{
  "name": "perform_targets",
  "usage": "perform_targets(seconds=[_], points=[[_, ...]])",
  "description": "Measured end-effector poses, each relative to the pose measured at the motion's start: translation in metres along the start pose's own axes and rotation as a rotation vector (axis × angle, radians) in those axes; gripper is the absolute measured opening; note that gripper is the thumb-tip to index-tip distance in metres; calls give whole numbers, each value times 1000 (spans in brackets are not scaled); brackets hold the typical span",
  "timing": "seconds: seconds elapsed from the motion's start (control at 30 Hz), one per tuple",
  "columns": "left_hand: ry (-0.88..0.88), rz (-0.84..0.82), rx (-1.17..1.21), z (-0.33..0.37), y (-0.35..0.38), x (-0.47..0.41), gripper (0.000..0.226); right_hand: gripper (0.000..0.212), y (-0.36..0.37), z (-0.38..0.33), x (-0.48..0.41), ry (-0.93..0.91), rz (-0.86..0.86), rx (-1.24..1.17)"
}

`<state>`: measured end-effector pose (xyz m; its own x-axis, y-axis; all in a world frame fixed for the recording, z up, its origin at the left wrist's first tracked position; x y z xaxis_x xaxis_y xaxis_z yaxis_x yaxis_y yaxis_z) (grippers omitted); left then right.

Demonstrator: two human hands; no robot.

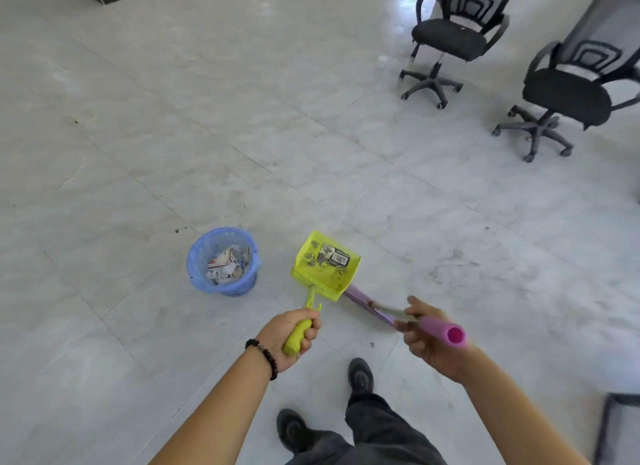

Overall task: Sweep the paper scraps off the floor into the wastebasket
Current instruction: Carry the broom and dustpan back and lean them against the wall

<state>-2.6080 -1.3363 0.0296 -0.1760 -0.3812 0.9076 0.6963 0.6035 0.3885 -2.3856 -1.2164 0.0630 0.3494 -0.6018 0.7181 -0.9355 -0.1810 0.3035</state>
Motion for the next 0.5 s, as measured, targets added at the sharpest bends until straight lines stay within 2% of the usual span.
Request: perform_targets(seconds=[0.1,0.2,0.27,0.33,0.5], points=[[-132,43,-120,-6,4,-33,9,31,-17,6,-7,-163,75,28],[-184,104,-234,-5,17,-54,27,36,-31,4,-6,-218,109,48],[-169,139,-240,0,26,-69,37,39,-40,-4,-4,-245,65,15],[-132,195,-256,7,36,-82,39,40,-52,-15,-3,-251,1,87],[-123,327,-437,28,75,-99,6,39,-81,-52,-28,-301,-108,386]])
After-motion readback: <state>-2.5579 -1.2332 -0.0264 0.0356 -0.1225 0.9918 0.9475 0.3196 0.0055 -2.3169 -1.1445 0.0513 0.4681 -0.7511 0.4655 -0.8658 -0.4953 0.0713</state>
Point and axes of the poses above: each hand's wrist, its own x-axis away from the middle knuckle, its own y-axis out of the palm, z = x × y, the point moved 4 cm from there along -x, towards the middle knuckle, and after that the axes turned 14 degrees about -y, right-handed, at the moved point
